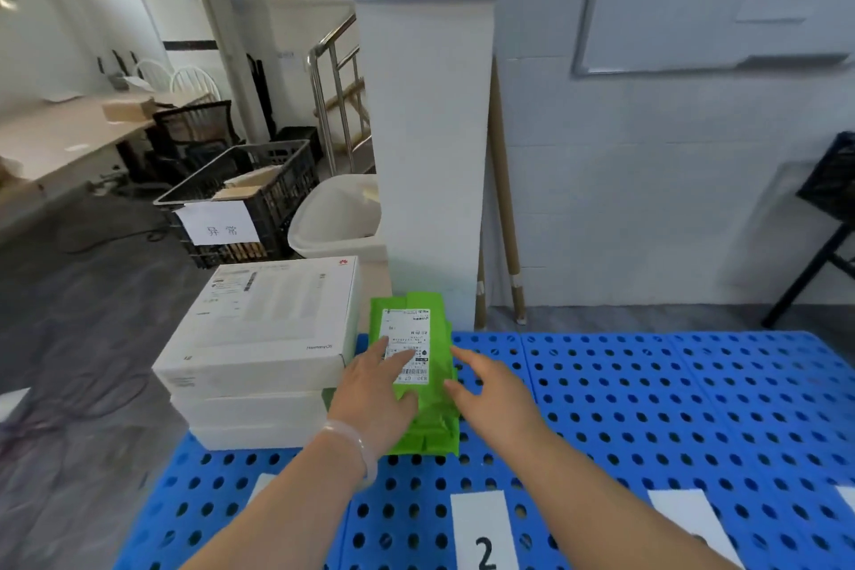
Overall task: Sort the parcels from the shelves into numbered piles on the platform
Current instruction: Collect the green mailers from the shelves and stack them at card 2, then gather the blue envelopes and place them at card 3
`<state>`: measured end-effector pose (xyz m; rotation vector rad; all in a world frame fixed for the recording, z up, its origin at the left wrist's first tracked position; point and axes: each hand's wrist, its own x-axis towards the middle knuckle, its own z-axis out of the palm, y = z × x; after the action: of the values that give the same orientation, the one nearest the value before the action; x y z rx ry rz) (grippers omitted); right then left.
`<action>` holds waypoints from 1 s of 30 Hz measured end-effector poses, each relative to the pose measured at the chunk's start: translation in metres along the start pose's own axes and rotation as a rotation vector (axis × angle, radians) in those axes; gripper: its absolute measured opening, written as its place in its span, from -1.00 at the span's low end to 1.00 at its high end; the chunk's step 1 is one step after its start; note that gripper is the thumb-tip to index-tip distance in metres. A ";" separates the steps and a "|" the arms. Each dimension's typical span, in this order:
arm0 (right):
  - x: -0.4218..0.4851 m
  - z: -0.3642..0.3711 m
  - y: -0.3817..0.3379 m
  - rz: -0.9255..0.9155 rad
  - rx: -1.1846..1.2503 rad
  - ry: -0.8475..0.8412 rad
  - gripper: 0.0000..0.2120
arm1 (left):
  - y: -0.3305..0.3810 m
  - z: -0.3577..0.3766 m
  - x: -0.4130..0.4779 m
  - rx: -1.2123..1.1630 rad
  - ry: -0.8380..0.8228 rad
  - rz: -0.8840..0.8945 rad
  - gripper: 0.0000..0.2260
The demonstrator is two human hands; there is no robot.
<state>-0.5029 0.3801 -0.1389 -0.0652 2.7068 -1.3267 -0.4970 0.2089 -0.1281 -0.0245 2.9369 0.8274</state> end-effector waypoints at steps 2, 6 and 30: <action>-0.008 -0.006 -0.006 -0.065 -0.064 0.055 -0.45 | 0.003 -0.006 0.000 0.040 0.014 0.109 -0.48; -0.031 -0.012 -0.007 -0.078 -0.237 0.118 -0.35 | 0.011 -0.016 0.002 0.208 0.004 0.283 -0.45; -0.449 -0.224 0.037 0.701 -0.782 0.784 -0.08 | 0.360 0.084 -0.227 0.185 -0.029 1.433 -0.34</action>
<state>-0.0868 0.6202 0.0101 1.4255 3.1143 -0.0339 -0.2787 0.5580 0.0091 2.1694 2.5698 0.5195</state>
